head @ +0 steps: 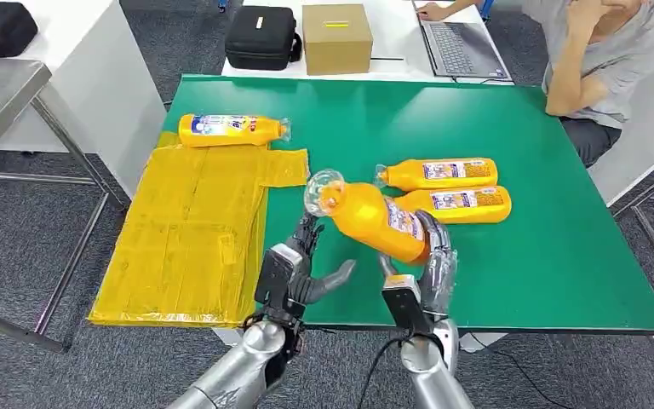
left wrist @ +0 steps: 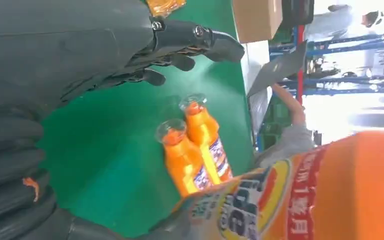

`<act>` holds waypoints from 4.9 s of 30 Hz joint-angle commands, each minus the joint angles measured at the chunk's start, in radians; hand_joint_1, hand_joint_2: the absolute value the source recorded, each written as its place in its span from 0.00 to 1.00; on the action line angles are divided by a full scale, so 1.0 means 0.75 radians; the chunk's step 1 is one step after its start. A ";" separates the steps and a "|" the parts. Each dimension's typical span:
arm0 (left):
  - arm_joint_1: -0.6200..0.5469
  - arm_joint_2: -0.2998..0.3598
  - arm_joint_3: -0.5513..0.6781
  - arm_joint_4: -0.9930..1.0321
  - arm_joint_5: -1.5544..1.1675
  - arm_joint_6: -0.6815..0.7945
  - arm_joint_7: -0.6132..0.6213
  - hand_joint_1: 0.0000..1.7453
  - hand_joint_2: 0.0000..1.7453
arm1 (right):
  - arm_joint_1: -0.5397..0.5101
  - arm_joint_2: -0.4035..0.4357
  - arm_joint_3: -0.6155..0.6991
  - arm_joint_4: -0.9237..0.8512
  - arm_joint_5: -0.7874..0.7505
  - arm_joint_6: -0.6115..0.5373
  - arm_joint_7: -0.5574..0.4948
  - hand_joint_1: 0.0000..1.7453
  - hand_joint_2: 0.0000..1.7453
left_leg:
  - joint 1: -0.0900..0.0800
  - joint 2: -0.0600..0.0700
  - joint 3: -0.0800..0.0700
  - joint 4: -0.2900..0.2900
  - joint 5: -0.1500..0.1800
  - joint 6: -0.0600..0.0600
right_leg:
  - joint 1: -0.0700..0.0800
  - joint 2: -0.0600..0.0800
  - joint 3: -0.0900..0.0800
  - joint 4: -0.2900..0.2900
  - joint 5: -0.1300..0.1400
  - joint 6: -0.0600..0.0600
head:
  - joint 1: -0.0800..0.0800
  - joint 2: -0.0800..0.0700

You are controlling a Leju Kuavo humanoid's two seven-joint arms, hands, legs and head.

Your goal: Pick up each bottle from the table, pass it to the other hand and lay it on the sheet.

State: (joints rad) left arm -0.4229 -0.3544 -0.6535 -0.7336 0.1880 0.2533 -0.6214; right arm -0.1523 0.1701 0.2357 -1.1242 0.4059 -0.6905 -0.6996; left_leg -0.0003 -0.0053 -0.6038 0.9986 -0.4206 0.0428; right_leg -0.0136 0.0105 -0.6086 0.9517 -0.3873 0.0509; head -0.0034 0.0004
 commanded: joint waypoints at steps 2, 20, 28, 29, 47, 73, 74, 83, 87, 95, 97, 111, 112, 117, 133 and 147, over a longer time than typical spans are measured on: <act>-0.079 0.007 -0.011 0.028 0.048 0.030 0.003 0.00 1.00 | -0.055 0.016 0.061 0.055 0.022 -0.010 0.002 1.00 1.00 | 0.000 0.002 0.003 0.000 -0.001 -0.002 | 0.001 0.001 0.002 0.000 -0.001 -0.002 | 0.000 0.000; -0.079 0.008 -0.118 -0.027 0.138 -0.015 0.043 0.00 1.00 | -0.059 0.033 0.050 0.084 0.039 -0.010 0.002 1.00 1.00 | 0.000 0.001 0.007 0.001 -0.003 -0.003 | 0.001 -0.001 0.006 0.001 -0.004 -0.003 | 0.000 0.000; -0.035 0.059 -0.196 -0.166 0.183 -0.059 0.083 0.00 1.00 | -0.083 0.067 0.057 0.059 0.041 -0.010 0.002 1.00 1.00 | 0.000 0.004 0.006 0.000 -0.003 -0.003 | 0.000 0.002 0.004 0.001 -0.002 -0.003 | 0.000 0.000; -0.030 0.070 -0.209 -0.189 0.183 -0.051 0.090 0.00 1.00 | -0.091 0.066 0.046 0.052 0.049 -0.010 0.002 1.00 1.00 | 0.000 0.004 0.004 0.000 -0.002 -0.002 | 0.000 0.003 0.002 0.001 -0.001 -0.002 | 0.000 0.000; 0.005 0.117 -0.238 -0.191 0.173 0.030 0.035 0.00 1.00 | -0.044 0.058 -0.228 0.014 0.165 -0.010 0.002 1.00 1.00 | 0.000 0.001 0.005 -0.001 -0.002 -0.002 | 0.000 -0.001 0.005 0.000 -0.002 -0.002 | 0.000 0.000; -0.046 0.010 -0.268 -0.145 0.244 0.063 0.087 0.00 1.00 | -0.078 0.215 -0.388 0.008 0.361 -0.010 0.002 1.00 1.00 | 0.000 0.001 0.005 0.000 -0.002 -0.002 | 0.000 0.000 0.004 0.001 -0.003 -0.003 | 0.000 0.000; -0.045 0.012 -0.271 -0.147 0.249 0.053 0.094 0.00 1.00 | -0.076 0.219 -0.390 0.005 0.365 -0.010 0.002 1.00 1.00 | 0.000 0.001 0.001 0.000 0.000 -0.001 | 0.000 0.000 0.000 0.000 0.000 -0.001 | 0.000 0.000; -0.064 0.007 -0.288 -0.185 0.328 0.029 0.138 0.00 1.00 | -0.114 0.239 -0.369 0.044 0.417 -0.010 0.002 1.00 1.00 | 0.000 0.002 0.005 0.001 -0.003 -0.002 | 0.001 0.000 0.003 0.002 -0.003 -0.003 | 0.001 0.000; -0.068 0.007 -0.302 -0.206 0.327 0.069 0.116 0.00 1.00 | -0.128 0.239 -0.385 0.080 0.422 -0.010 0.002 1.00 1.00 | 0.000 0.001 0.004 0.000 -0.002 -0.002 | 0.000 0.000 0.003 0.001 -0.002 -0.002 | 0.000 0.000; -0.123 0.007 -0.314 -0.176 0.326 0.314 -0.022 0.00 1.00 | -0.118 0.239 -0.275 0.106 0.411 -0.010 0.002 1.00 1.00 | 0.000 0.003 0.006 0.001 -0.003 -0.003 | 0.001 0.001 0.005 0.002 -0.003 -0.003 | 0.001 0.000; -0.133 0.007 -0.309 -0.168 0.327 0.340 -0.033 0.00 1.00 | -0.113 0.239 -0.259 0.112 0.408 -0.010 0.002 1.00 1.00 | 0.000 0.002 0.003 0.000 -0.001 -0.002 | 0.001 0.001 0.002 0.001 -0.001 -0.002 | 0.000 0.000; -0.158 0.007 -0.422 -0.145 0.491 0.313 0.028 0.00 1.00 | -0.083 0.239 -0.200 0.033 0.426 -0.010 0.002 1.00 1.00 | 0.000 0.001 0.004 0.000 -0.001 -0.002 | 0.000 -0.001 0.003 0.001 -0.002 -0.002 | 0.000 0.000; -0.159 0.007 -0.425 -0.146 0.492 0.314 0.026 0.00 1.00 | -0.083 0.239 -0.199 0.033 0.426 -0.010 0.002 1.00 1.00 | 0.000 0.000 0.002 0.000 -0.001 -0.002 | 0.000 -0.001 0.002 0.001 -0.001 -0.002 | 0.000 -0.001; -0.170 0.007 -0.454 -0.159 0.509 0.352 0.007 0.00 1.00 | -0.089 0.239 -0.176 0.038 0.434 -0.010 0.002 1.00 1.00 | 0.000 0.002 0.005 0.000 -0.002 -0.002 | 0.000 0.000 0.003 0.001 -0.002 -0.002 | 0.000 0.000; -0.248 0.007 -0.483 -0.150 0.631 0.478 -0.102 1.00 1.00 | -0.069 0.239 -0.066 0.119 0.443 -0.010 0.002 1.00 1.00 | 0.001 0.002 0.005 0.000 -0.002 -0.002 | 0.001 0.000 0.004 0.001 -0.002 -0.003 | 0.000 0.000; -0.208 0.007 -0.327 -0.135 0.479 0.485 -0.102 1.00 1.00 | -0.094 0.218 -0.086 0.299 0.236 -0.010 0.002 0.00 1.00 | 0.001 0.001 0.004 -0.001 -0.001 -0.002 | 0.001 0.000 0.003 0.000 -0.001 -0.002 | 0.001 0.000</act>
State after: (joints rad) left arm -0.5281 -0.3693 -0.9357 -0.8797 0.5711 0.6111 -0.6985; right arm -0.1928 0.3555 0.1713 -1.0720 0.6684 -0.6977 -0.6985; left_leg -0.0004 -0.0053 -0.6045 0.9986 -0.4200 0.0428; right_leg -0.0137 0.0101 -0.6096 0.9523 -0.3872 0.0508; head -0.0030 0.0004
